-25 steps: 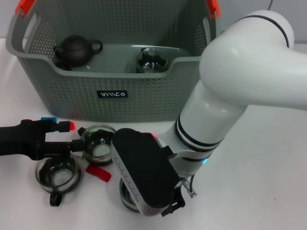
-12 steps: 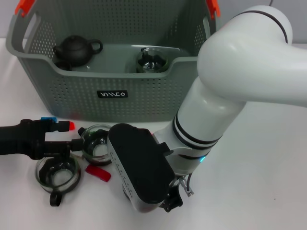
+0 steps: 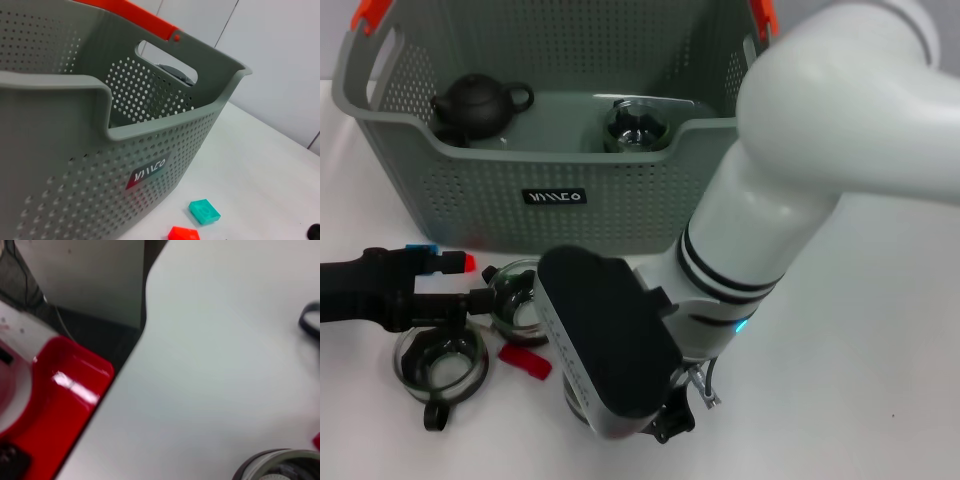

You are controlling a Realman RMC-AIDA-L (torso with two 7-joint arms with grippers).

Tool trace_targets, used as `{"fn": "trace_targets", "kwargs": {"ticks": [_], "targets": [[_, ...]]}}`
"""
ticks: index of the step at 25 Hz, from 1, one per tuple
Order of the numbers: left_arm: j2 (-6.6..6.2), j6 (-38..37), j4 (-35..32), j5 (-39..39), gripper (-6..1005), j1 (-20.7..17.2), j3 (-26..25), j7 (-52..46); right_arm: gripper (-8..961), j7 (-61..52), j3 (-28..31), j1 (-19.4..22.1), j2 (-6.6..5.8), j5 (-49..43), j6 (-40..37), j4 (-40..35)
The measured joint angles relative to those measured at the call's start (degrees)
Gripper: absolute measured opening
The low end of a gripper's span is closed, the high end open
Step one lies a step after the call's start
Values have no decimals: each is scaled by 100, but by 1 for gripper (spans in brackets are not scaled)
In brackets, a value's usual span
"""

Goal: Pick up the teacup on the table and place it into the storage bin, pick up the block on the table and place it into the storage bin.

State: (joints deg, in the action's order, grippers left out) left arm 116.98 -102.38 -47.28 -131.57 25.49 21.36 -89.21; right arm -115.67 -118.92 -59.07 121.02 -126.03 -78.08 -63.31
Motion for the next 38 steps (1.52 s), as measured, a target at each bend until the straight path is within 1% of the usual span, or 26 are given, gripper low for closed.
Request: {"fn": "trace_targets", "kwargs": {"ticks": [3, 7, 8, 9, 10, 14, 18, 20, 22, 24, 27, 28, 31, 33, 37, 38], "targets": [[0, 6, 0, 0, 872, 0, 0, 0, 56, -142, 449, 25, -29, -26, -518, -387], [0, 49, 0, 0, 872, 0, -8, 6, 56, -368, 1337, 19, -61, -79, -1516, -1055], [0, 67, 0, 0, 872, -1, -10, 7, 56, -424, 1585, 5, -67, -142, -1754, -1215], [0, 92, 0, 0, 872, 0, -9, 10, 57, -531, 2023, -40, -69, -364, -2095, -1477], [0, 120, 0, 0, 872, 0, -9, 10, 57, -531, 2023, -40, -69, -364, -2095, -1477], [0, 156, 0, 0, 873, 10, -9, 25, 57, -568, 2966, -251, -71, -739, -2642, -1765], [0, 163, 0, 0, 873, 55, -9, 33, 59, -506, 3791, -483, -75, -1036, -2708, -1935], [0, 168, 0, 0, 872, 59, -8, 34, 60, -483, 4078, -545, -77, -1262, -2460, -1984], [9, 188, 16, 0, 872, 65, -9, 36, 61, -532, 4270, -577, -78, -1422, -1946, -1926], [14, 227, 71, 2, 872, 67, -8, 40, 62, -740, 4322, -589, -78, -1481, -1348, -1749], [14, 294, 146, 4, 873, 69, -8, 48, 64, -1234, 4352, -686, -79, -1623, -371, -1175], [15, 324, 170, 4, 873, 69, -8, 55, 64, -1451, 4378, -761, -79, -1724, 34, -883], [20, 370, 230, 6, 873, 75, -10, 70, 66, -1836, 4548, -1065, -98, -1936, 841, 73], [26, 387, 271, 8, 873, 101, -9, 76, 67, -1895, 4788, -1394, -146, -1993, 1305, 1017], [41, 441, 329, 10, 872, 127, -8, 78, 69, -1957, 5087, -1939, -259, -2048, 1941, 2453], [49, 476, 350, 10, 872, 129, -8, 79, 69, -1964, 5115, -2010, -273, -2049, 2039, 2661]]}}
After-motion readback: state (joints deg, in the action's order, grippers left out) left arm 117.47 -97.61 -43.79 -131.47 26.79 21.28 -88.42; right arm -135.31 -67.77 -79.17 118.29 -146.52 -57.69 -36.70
